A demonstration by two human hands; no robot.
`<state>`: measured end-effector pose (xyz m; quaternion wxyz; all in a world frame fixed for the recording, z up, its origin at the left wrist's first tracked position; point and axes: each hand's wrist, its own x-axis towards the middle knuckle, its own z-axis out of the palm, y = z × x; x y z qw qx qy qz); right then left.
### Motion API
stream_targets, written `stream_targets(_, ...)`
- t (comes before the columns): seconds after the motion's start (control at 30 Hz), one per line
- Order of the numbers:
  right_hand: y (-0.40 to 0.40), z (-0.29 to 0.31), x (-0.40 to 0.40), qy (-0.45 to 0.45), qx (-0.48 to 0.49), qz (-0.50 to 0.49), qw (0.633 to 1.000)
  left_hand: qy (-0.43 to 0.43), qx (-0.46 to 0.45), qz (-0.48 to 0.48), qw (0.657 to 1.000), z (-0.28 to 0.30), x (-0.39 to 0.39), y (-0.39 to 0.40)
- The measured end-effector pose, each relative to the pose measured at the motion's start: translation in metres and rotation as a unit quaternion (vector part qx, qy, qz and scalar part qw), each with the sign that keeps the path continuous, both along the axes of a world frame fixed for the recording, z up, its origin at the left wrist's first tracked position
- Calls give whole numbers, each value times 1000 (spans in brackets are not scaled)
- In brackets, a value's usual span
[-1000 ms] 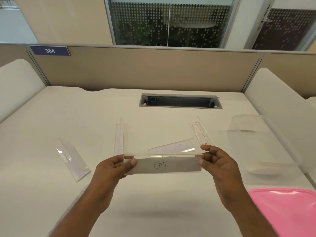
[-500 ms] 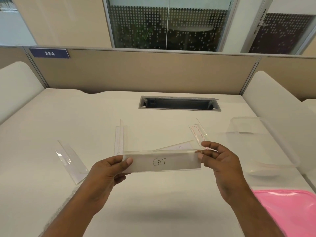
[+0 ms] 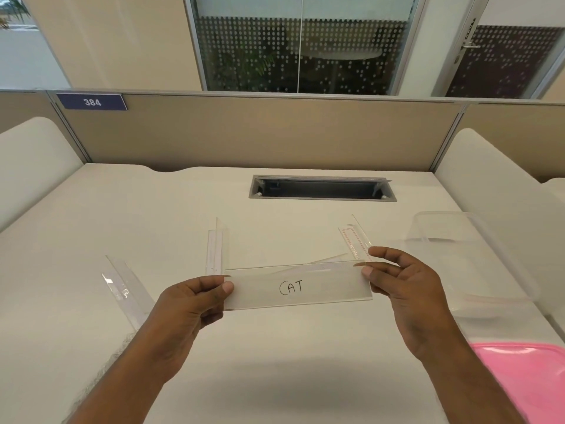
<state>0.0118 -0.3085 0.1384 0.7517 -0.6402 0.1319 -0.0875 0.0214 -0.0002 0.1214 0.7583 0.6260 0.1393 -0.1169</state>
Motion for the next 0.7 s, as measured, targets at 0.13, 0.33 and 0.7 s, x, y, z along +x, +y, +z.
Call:
stream_targets(0.13,-3,0,0,-1,2,-3,1000,-6,5,-2,1000,3,1,-1)
stream_targets(0.33,-7,-2,-1,-4,5,-5,1000,-11,3,-7,1000,5,1,-5)
stream_targets(0.7,-23,-3,-4,-60,-244,36,967,-37,31,7,999,-3,8,-14)
